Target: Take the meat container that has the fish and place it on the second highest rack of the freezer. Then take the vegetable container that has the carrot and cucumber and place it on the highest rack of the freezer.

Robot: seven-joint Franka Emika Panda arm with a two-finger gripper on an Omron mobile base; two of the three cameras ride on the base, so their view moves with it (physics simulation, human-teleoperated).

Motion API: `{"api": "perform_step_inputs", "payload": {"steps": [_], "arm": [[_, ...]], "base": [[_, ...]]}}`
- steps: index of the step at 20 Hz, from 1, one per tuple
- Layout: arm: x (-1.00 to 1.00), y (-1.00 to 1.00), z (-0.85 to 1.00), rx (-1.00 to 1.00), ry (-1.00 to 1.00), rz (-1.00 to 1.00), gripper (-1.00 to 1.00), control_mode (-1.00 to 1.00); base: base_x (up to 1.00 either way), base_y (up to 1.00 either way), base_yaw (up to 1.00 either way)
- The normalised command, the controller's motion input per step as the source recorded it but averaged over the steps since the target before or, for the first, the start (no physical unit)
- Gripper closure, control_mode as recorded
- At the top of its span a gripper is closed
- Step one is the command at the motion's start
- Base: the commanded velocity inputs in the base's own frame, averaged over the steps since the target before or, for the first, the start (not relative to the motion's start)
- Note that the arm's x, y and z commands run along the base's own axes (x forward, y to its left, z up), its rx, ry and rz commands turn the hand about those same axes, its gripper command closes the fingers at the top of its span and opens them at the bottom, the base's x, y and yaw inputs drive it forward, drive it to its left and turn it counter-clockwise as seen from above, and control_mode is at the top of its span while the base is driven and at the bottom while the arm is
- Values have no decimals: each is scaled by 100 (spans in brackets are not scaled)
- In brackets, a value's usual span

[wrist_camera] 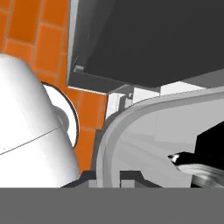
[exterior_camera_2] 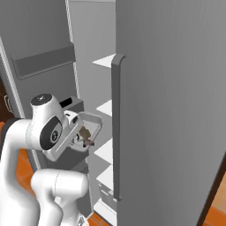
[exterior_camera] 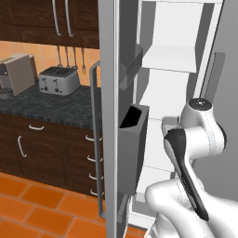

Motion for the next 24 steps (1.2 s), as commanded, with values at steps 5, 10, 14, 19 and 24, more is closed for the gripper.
{"api": "perform_step_inputs", "payload": {"steps": [5,10,14,19,24], "arm": [[47,-3,11,0,-5,-2,100,-100],[62,-10,3,4,-6,-8,100,-100],[63,-11,0,14,-11,-4,100,-100],[65,-16,0,7,-7,0,100,-100],[55,-12,0,0,-4,0,100,-100]], "base": [[0,0,0],[0,0,0],[0,0,0],[0,0,0],[0,0,0]]}}
